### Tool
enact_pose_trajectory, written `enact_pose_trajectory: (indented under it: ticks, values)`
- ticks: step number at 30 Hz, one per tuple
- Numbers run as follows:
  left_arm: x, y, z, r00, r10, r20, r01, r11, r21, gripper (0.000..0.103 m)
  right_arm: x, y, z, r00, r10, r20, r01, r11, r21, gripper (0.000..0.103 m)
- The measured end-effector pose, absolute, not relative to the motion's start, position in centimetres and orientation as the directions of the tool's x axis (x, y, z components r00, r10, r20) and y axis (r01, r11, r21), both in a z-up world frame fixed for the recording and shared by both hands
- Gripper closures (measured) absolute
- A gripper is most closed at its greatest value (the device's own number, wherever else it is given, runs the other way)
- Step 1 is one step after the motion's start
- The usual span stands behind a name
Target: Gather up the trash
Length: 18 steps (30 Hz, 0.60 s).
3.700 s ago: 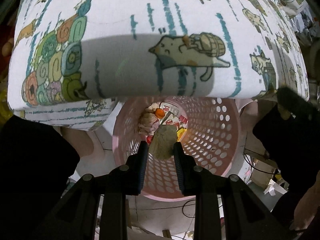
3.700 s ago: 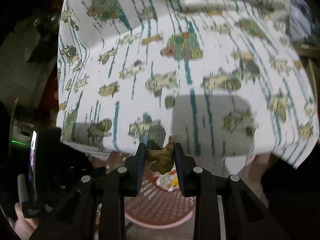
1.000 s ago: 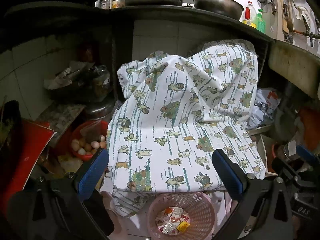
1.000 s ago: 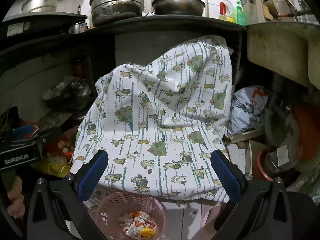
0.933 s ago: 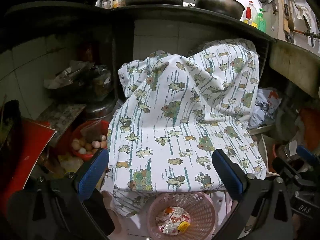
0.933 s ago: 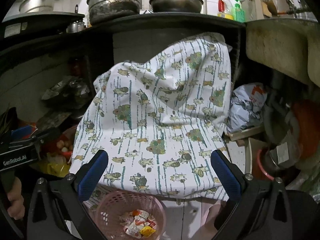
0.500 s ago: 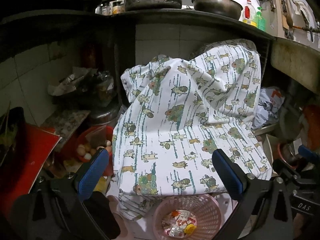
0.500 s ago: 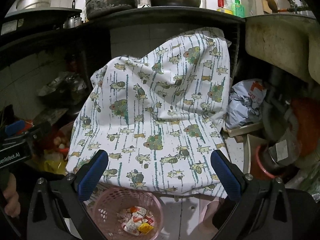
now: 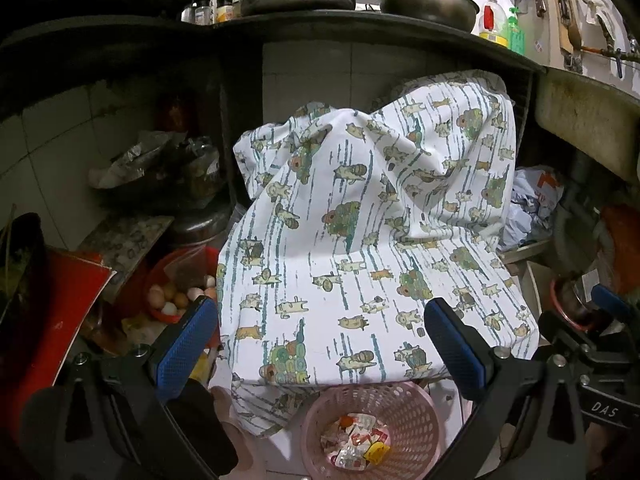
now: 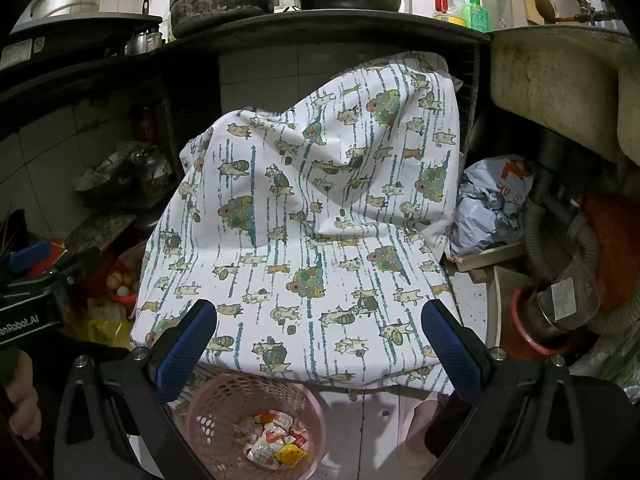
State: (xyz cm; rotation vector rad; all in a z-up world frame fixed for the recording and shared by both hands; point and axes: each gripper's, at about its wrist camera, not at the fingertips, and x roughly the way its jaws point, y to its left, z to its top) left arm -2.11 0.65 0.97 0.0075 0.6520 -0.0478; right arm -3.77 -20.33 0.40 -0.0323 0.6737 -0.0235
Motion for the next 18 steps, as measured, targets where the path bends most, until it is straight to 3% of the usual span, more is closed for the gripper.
enact_pose_trajectory:
  ticks: [18]
  values:
    - [-2.43, 0.04, 0.98, 0.806, -0.019, -0.591, 0.053, 0.998, 0.039, 0.001, -3.79, -20.44, 0.15, 0.778, -0.025, -0.628, 0.009, 1.000, -0.028, 0.000]
